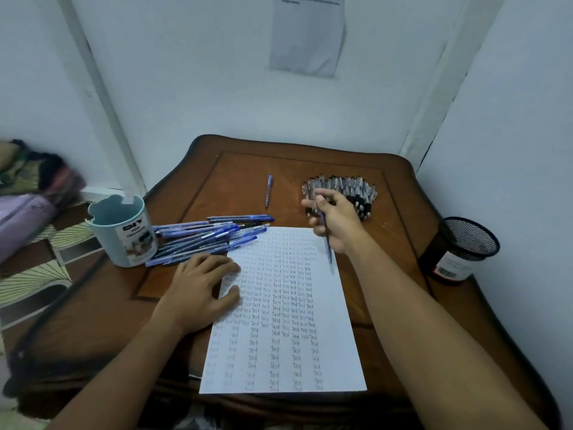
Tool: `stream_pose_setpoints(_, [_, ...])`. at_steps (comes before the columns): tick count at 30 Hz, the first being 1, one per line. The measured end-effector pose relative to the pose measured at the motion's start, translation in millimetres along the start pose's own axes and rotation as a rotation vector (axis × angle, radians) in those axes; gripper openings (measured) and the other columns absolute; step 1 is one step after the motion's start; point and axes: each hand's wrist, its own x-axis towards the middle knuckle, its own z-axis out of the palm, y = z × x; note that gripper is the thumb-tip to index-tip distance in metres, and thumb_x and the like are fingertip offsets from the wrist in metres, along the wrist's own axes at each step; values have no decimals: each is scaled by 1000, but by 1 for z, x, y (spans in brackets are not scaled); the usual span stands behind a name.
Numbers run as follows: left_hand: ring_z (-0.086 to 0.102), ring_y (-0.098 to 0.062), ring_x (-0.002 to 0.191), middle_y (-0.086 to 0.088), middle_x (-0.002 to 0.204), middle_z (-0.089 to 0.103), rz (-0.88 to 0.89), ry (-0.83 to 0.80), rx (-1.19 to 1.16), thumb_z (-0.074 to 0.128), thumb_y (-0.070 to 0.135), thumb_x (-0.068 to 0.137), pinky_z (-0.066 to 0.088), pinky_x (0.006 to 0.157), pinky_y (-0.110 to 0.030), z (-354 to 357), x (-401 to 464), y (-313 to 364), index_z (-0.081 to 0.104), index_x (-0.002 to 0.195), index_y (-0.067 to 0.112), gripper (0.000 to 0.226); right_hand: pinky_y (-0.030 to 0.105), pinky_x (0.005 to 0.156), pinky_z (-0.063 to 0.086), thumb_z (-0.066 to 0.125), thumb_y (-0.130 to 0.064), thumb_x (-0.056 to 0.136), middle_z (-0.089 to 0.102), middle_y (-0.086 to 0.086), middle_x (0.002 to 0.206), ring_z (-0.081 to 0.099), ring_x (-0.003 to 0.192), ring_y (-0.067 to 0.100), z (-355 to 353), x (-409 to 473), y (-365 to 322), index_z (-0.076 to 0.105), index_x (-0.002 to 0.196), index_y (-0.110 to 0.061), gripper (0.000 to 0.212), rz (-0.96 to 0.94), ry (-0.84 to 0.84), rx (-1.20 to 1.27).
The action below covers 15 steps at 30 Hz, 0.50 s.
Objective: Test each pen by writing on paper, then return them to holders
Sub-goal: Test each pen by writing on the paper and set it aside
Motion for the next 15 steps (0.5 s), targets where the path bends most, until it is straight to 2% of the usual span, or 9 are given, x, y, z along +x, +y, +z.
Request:
stream_pose_setpoints(2, [34, 1, 115, 27, 122, 53, 0, 2, -2, 44, 62, 82, 30, 91, -35, 0, 0, 1, 67, 118, 37, 49, 21, 38, 30, 52, -13, 104, 67, 9, 87, 39, 46, 9, -5, -7, 7, 62, 110, -11, 11, -1, 64, -124])
stream_pose_setpoints(5, [32, 4, 113, 28, 122, 52, 0, 4, 0, 45, 62, 82, 30, 90, -35, 0, 1, 1, 67, 117, 38, 48, 22, 38, 26, 59, -7, 98, 58, 9, 73, 36, 44, 9, -10, -14, 14, 62, 96, -8, 3, 19, 138, -59])
stream_pose_setpoints(7, [31, 5, 113, 26, 123, 55, 6, 6, 7, 45, 62, 82, 31, 90, -35, 1, 1, 1, 67, 117, 38, 48, 19, 38, 29, 55, 3, 96, 64, 14, 78, 37, 44, 8, -14, -18, 16, 59, 99, -6, 10, 23, 128, 91])
stream_pose_setpoints(9, [31, 5, 113, 26, 122, 55, 9, 7, 10, 44, 62, 82, 31, 89, -35, 1, 1, 1, 67, 117, 38, 48, 17, 44, 39, 49, 8, 98, 68, 21, 97, 43, 51, 9, -19, -23, 18, 55, 104, 2, 11, 46, 61, 268])
stream_pose_setpoints(11, [34, 2, 113, 25, 122, 55, 10, 7, 11, 44, 62, 82, 31, 90, -35, 1, 1, 1, 67, 117, 37, 49, 22, 57, 51, 51, -4, 102, 70, 21, 106, 54, 63, 13, -27, -29, 21, 58, 111, 7, 16, 56, 18, 281])
stream_pose_setpoints(12, [36, -1, 114, 24, 123, 56, 11, 8, 14, 44, 62, 82, 31, 90, -36, 1, 1, 1, 67, 117, 37, 49, 25, 61, 52, 52, -14, 103, 73, 16, 102, 57, 67, 14, -31, -32, 23, 60, 112, 4, 21, 49, 22, 201])
stream_pose_setpoints(13, [37, -3, 115, 23, 123, 57, 12, 7, 16, 44, 62, 82, 31, 90, -36, 1, 1, 1, 68, 117, 37, 49, 26, 61, 49, 50, -22, 104, 75, 11, 94, 57, 66, 13, -35, -35, 26, 61, 109, -2, 23, 30, 39, 85])
stream_pose_setpoints(15, [39, -5, 115, 21, 123, 58, 16, 10, 18, 44, 62, 82, 31, 90, -36, 1, 1, 0, 68, 117, 37, 48, 24, 51, 39, 43, -33, 107, 73, 8, 77, 50, 55, 12, -43, -40, 30, 54, 102, -11, 25, -23, 70, -81])
